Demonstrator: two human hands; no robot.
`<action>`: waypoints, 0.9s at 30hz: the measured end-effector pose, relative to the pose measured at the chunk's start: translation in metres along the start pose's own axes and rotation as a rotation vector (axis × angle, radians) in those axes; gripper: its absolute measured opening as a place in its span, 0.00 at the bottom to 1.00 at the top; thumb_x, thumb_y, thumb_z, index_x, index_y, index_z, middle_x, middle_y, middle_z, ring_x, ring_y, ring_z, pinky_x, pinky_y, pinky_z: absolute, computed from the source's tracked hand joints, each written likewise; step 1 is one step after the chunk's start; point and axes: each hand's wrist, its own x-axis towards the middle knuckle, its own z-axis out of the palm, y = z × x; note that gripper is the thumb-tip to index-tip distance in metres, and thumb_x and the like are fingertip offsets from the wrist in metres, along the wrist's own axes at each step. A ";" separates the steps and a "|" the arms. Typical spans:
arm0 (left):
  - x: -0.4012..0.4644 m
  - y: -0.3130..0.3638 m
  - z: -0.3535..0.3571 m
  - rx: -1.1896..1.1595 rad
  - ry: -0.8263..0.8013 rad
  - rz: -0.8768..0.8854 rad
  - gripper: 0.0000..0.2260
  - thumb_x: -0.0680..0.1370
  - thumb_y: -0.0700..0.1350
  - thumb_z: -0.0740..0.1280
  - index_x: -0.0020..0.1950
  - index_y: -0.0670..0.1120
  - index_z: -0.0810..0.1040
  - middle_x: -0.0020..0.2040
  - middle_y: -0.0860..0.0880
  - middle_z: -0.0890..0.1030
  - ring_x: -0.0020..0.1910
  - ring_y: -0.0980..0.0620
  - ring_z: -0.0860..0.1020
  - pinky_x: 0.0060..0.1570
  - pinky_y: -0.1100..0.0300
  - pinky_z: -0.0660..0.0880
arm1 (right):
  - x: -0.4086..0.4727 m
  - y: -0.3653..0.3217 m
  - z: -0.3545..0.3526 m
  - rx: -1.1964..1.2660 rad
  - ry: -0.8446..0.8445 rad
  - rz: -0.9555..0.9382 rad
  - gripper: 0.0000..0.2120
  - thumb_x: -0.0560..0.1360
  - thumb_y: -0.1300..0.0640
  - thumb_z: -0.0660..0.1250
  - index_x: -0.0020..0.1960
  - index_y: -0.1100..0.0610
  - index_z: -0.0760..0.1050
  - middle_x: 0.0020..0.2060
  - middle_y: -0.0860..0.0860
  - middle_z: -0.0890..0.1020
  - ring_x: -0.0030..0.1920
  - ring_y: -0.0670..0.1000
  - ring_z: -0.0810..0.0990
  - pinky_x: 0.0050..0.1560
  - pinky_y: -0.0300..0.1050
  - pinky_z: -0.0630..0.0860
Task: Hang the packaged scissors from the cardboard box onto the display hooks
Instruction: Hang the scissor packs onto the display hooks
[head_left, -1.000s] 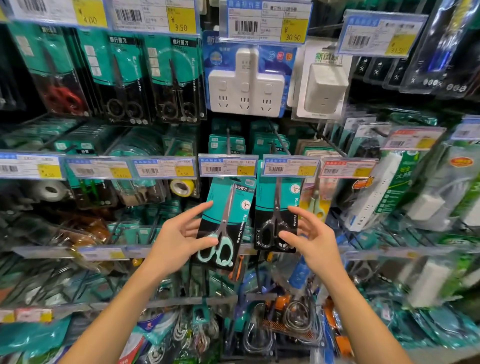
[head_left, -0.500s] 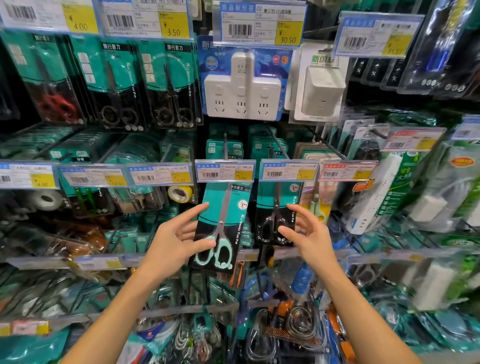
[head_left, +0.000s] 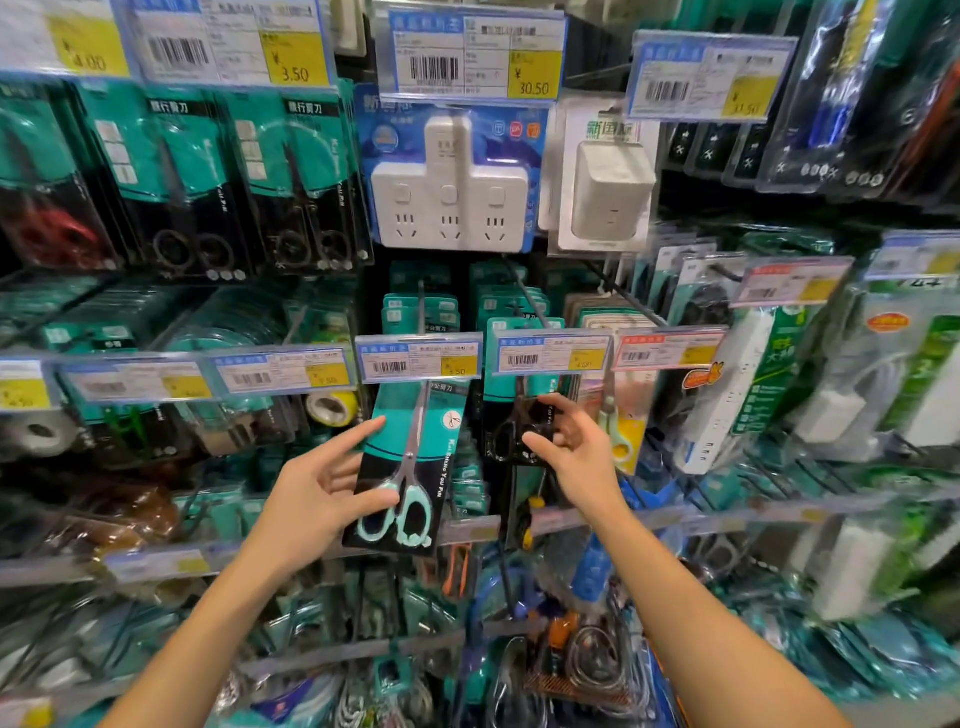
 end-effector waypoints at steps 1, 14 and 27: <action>0.001 -0.001 -0.002 -0.004 -0.003 0.002 0.33 0.66 0.47 0.78 0.66 0.68 0.72 0.64 0.54 0.80 0.67 0.50 0.75 0.66 0.45 0.72 | 0.003 0.001 0.003 0.012 0.007 0.003 0.20 0.73 0.69 0.71 0.61 0.53 0.75 0.50 0.48 0.83 0.38 0.42 0.78 0.47 0.36 0.77; 0.008 0.002 -0.005 0.014 0.013 -0.001 0.33 0.65 0.45 0.78 0.64 0.69 0.73 0.63 0.55 0.80 0.66 0.56 0.75 0.66 0.49 0.73 | 0.041 0.023 0.018 -0.008 0.018 -0.003 0.19 0.75 0.67 0.69 0.61 0.51 0.73 0.47 0.53 0.84 0.46 0.44 0.83 0.47 0.37 0.78; 0.001 0.011 0.003 -0.064 0.033 -0.065 0.33 0.65 0.44 0.77 0.63 0.69 0.73 0.56 0.58 0.83 0.61 0.56 0.79 0.65 0.52 0.74 | 0.024 0.034 0.031 -0.299 0.134 0.096 0.23 0.77 0.57 0.68 0.68 0.43 0.68 0.63 0.49 0.77 0.63 0.49 0.75 0.64 0.49 0.73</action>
